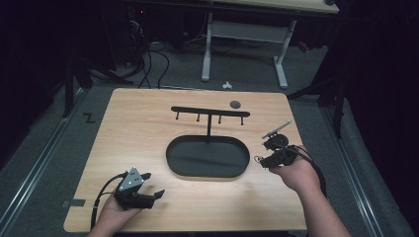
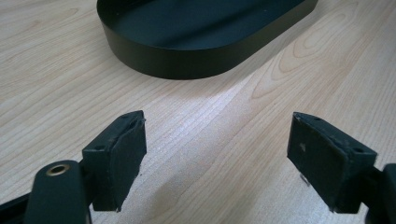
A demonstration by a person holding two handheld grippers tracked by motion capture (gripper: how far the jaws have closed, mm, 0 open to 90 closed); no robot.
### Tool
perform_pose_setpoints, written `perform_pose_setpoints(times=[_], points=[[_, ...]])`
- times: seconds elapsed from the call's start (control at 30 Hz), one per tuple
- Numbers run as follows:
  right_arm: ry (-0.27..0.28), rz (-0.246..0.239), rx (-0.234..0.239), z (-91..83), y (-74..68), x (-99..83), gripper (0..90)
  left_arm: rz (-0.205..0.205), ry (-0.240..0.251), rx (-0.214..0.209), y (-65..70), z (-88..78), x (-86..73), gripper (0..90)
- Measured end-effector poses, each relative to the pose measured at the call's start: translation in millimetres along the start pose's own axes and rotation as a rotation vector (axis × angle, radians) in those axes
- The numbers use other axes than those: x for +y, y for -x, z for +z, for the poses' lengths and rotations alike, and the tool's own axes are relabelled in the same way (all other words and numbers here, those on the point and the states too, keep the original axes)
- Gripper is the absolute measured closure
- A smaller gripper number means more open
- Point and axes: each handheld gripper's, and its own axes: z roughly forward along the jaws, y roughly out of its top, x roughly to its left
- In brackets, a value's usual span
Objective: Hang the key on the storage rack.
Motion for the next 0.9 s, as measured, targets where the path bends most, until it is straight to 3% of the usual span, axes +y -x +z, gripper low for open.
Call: perform_pose_setpoints(times=[0.57, 0.9], points=[[0.046, -0.016, -0.019, -30.2, -6.0, 30.5, 68.3, -0.001, 0.001, -0.001, -0.3, -0.1, 0.1, 20.2], [0.059, -0.029, -0.024, -38.4, -10.8, 43.0, 68.3, 0.000, 0.001, -0.001, -0.5, -0.3, 0.1, 20.2]])
